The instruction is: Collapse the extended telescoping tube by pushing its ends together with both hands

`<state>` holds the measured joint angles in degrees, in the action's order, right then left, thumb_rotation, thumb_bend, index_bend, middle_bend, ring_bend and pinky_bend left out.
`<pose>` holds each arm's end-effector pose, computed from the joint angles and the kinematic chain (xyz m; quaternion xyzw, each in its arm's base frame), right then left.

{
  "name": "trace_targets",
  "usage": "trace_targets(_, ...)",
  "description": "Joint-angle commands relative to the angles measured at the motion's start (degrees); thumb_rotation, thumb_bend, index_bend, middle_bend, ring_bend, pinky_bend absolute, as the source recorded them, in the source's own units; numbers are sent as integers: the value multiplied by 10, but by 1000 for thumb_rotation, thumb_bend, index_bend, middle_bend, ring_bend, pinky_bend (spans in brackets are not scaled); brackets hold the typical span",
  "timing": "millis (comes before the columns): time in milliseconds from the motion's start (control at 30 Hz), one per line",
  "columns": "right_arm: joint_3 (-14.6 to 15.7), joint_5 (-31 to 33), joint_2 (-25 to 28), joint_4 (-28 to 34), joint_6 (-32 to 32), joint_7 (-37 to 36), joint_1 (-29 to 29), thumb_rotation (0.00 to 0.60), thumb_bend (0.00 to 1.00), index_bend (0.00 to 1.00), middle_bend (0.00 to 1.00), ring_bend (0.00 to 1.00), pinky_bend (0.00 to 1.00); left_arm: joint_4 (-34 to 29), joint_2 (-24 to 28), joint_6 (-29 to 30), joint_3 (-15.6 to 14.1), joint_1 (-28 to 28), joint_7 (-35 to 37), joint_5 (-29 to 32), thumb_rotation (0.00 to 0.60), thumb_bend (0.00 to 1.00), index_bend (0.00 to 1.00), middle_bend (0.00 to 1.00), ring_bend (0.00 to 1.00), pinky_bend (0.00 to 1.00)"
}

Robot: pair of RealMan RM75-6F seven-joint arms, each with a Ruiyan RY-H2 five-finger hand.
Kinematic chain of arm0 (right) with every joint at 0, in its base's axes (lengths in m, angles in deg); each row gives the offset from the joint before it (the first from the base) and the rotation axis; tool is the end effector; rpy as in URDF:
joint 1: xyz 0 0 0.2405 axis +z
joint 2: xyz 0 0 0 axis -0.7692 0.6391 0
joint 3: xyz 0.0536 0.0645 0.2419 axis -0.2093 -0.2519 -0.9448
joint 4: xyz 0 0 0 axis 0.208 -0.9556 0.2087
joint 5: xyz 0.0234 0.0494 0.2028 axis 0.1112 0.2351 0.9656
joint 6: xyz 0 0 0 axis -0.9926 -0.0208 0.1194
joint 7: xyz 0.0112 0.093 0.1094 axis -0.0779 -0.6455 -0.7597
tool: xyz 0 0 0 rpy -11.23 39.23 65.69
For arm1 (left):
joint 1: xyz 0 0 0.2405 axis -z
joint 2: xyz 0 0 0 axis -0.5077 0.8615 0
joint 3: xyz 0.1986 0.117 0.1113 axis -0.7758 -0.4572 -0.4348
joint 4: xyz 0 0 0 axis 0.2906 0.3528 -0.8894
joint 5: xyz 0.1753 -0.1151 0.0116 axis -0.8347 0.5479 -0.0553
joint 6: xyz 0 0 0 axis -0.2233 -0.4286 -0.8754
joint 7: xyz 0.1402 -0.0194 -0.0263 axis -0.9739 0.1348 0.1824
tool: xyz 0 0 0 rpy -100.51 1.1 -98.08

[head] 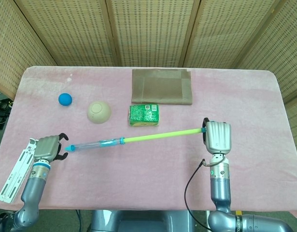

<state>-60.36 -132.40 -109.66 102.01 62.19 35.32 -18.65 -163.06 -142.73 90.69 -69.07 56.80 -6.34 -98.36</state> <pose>-0.1352 -0.3032 0.0628 0.5828 -0.3492 0.3296 0.6556 -0.2560 0.2867 0.0436 -0.6238 -0.5092 -0.2277 0.5475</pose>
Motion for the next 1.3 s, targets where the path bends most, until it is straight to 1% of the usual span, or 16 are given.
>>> trace_targets(33, 1, 3, 2, 0, 1, -2, 0, 600, 652, 834, 1000, 1000, 694, 15, -13, -9, -6, 12, -8, 12, 600, 295, 342, 867, 823, 778)
trace_targets(233, 2, 9, 7, 0, 3, -6, 0, 600, 652, 834, 1000, 1000, 694, 30, -28, -9, -13, 23, -12, 18, 600, 295, 374, 867, 823, 778)
trace_targets(500, 10, 11, 16, 8, 10, -10, 0, 600, 652, 834, 1000, 1000, 694, 56, -49, -5, -24, 40, -19, 21, 600, 295, 374, 867, 823, 778)
trace_targets(700, 16, 13, 19, 10, 13, -12, 1, 600, 652, 834, 1000, 1000, 694, 64, -59, -1, -32, 50, -24, 14, 600, 296, 381, 867, 823, 778)
trace_targets(767, 19, 14, 19, 9, 14, -13, 1, 600, 652, 834, 1000, 1000, 694, 71, -64, -1, -36, 54, -28, 15, 600, 312, 389, 867, 823, 778)
trace_targets(933, 23, 19, 19, 5, 13, -19, 2, 600, 652, 834, 1000, 1000, 694, 88, -78, -5, -41, 61, -27, 18, 600, 397, 407, 867, 823, 778)
trace_targets(1100, 24, 22, 21, 4, 13, -24, 3, 600, 652, 834, 1000, 1000, 694, 102, -87, -10, -46, 66, -29, 22, 600, 410, 409, 867, 823, 778)
trace_targets(1233, 26, 24, 23, 5, 13, -28, 2, 600, 652, 834, 1000, 1000, 693, 108, -92, -12, -48, 68, -27, 25, 600, 471, 439, 867, 823, 778)
trace_targets(1300, 26, 26, 24, 6, 13, -31, 2, 600, 652, 834, 1000, 1000, 694, 107, -92, -11, -49, 69, -25, 24, 600, 481, 444, 867, 823, 778)
